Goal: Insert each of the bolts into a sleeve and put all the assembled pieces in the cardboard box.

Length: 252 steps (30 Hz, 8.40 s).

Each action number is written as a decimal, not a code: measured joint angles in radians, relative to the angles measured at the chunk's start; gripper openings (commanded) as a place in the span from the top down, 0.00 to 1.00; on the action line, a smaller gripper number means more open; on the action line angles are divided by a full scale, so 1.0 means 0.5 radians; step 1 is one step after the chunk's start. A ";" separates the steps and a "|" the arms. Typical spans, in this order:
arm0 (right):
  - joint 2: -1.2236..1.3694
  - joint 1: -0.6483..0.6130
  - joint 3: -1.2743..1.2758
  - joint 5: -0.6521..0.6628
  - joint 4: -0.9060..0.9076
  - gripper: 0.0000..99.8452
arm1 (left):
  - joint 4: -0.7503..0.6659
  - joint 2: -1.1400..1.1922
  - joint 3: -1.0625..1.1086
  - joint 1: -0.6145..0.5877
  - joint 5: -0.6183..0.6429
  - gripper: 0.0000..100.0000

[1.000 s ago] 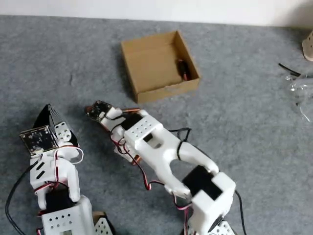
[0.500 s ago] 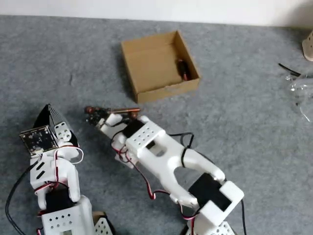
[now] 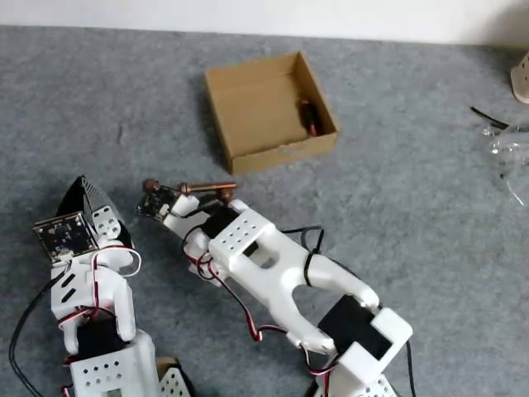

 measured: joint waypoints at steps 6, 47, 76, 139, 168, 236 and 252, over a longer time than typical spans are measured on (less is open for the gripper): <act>0.000 0.000 0.000 0.000 0.000 0.88 | 0.000 0.000 0.000 0.000 0.000 0.99; 0.313 -0.003 -0.239 -0.288 0.095 0.88 | 0.000 0.000 0.000 0.000 0.000 0.99; 0.325 0.061 -0.279 -0.288 0.138 0.90 | 0.000 0.000 0.000 0.000 0.000 0.99; -3.649 1.209 1.958 -0.288 -0.132 1.00 | 0.120 0.000 0.000 0.500 -0.399 0.99; -3.851 1.212 2.421 -0.288 -0.206 1.00 | 0.163 0.114 -0.061 0.512 -0.457 0.99; -3.857 1.212 2.584 -0.249 -0.405 1.00 | 0.638 3.894 -2.305 0.420 0.718 0.86; -3.857 1.212 2.584 -0.249 -0.405 1.00 | 0.801 3.906 -2.384 0.420 0.899 0.86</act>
